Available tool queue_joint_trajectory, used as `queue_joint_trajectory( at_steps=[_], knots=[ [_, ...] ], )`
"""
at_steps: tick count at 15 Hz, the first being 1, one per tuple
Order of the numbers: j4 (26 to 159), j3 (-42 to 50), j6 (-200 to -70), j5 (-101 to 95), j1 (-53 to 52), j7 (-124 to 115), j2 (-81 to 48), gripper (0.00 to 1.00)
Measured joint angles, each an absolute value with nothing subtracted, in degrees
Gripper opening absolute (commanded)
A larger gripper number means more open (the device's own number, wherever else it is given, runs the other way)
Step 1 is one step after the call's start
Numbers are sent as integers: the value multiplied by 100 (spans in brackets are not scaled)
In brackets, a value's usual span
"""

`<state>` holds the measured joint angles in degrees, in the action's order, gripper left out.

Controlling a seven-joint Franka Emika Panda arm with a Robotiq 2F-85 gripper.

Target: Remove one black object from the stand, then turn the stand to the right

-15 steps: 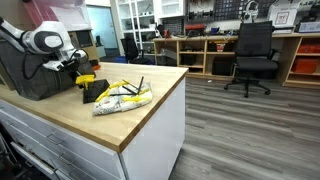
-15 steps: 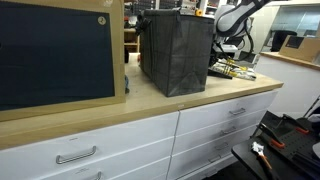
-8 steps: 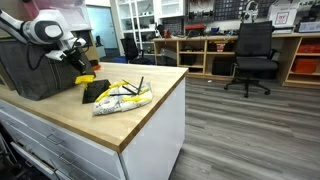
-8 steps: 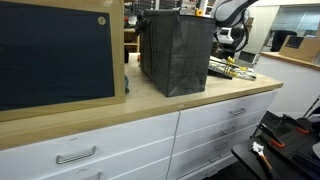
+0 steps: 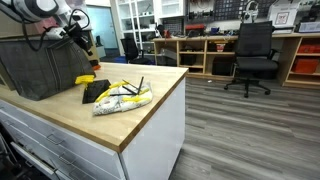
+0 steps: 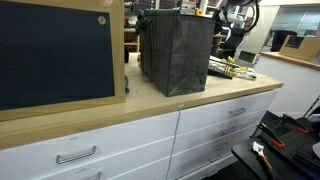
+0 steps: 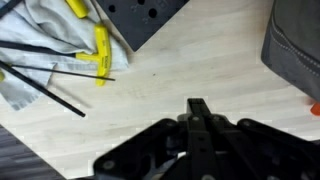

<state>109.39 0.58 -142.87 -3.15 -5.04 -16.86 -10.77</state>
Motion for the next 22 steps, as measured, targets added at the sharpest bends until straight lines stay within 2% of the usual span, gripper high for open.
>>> queue_joint_trajectory(
  at_steps=[9, 22],
  knots=[
    [10445, 596, -13462, -294, 141, -1730, -1367, 0],
    [10302, 615, -12463, 160, 321, -2217, -2102, 0]
  ],
)
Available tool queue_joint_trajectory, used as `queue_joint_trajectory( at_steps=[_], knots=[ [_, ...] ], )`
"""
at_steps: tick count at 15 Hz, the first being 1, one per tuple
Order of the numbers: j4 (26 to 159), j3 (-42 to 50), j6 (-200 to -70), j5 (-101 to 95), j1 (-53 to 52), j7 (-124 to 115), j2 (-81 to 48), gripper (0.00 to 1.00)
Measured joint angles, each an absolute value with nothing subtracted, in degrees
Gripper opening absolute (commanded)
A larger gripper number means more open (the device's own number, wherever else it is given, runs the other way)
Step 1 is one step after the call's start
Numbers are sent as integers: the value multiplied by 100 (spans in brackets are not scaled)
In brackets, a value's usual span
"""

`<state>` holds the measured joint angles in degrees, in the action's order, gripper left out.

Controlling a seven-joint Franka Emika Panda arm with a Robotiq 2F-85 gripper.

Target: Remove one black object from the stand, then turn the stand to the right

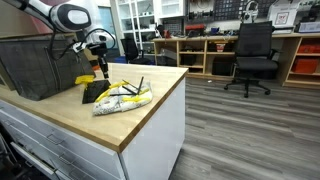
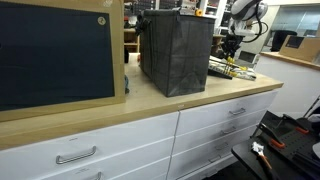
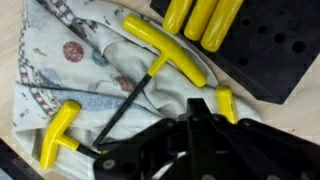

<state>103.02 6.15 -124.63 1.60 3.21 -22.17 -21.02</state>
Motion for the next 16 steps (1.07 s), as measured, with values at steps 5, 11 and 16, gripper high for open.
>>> queue_joint_trajectory(
  at_steps=[5, 11, 16],
  knots=[
    [10303, 633, -12264, 374, 352, -2448, -2288, 0],
    [10357, 638, -12071, 387, 334, -2514, -2330, 0],
    [10489, 635, -12049, 387, 300, -2514, -2388, 0]
  ],
)
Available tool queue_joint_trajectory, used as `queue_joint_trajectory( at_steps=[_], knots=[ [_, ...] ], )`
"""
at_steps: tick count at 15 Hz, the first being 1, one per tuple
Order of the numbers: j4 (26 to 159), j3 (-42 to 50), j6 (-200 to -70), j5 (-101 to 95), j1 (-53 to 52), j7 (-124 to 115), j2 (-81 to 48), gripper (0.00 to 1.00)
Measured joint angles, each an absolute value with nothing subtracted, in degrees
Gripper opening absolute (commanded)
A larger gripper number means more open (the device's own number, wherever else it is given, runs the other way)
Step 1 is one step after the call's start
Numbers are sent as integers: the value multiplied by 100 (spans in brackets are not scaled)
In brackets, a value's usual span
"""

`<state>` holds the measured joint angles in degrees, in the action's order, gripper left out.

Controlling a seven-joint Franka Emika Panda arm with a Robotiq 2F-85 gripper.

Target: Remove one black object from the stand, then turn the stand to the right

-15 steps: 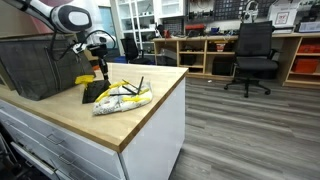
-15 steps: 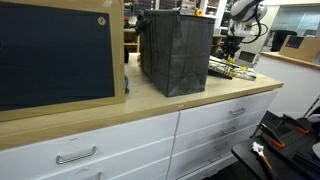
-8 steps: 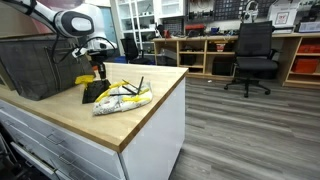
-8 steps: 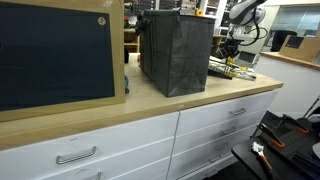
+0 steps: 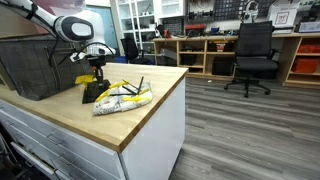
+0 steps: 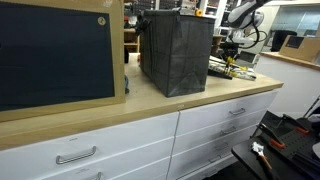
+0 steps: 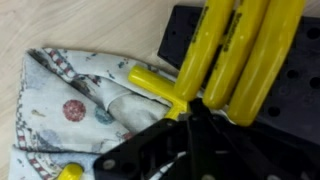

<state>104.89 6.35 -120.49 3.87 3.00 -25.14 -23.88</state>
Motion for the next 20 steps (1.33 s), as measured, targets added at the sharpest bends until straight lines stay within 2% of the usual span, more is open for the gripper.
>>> queue_joint_trajectory(
  at_steps=[20],
  knots=[
    [10646, 671, -12115, 626, 366, -2514, -2486, 0]
  ],
)
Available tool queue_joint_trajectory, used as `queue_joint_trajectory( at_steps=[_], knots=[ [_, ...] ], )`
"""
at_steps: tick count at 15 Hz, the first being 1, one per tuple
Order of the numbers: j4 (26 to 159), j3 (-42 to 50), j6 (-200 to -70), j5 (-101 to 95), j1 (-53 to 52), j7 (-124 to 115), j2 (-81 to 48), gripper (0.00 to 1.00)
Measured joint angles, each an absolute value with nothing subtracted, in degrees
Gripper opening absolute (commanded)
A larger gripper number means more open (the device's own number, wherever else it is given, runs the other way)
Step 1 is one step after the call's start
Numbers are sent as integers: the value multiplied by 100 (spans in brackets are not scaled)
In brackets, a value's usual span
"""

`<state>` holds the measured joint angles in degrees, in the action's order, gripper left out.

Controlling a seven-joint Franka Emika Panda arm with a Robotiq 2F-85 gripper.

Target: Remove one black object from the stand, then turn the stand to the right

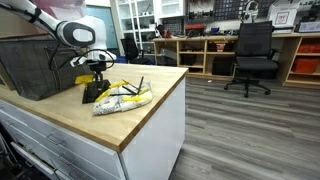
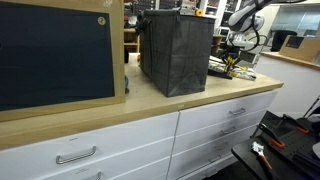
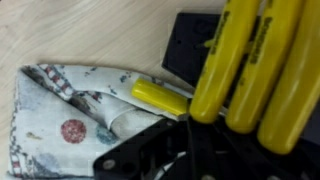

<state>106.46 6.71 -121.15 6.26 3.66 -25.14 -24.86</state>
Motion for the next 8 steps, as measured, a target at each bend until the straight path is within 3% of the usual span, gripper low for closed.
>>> queue_joint_trajectory(
  at_steps=[8],
  knots=[
    [10666, 671, -12131, 757, 396, -2514, -2488, 0]
  ],
)
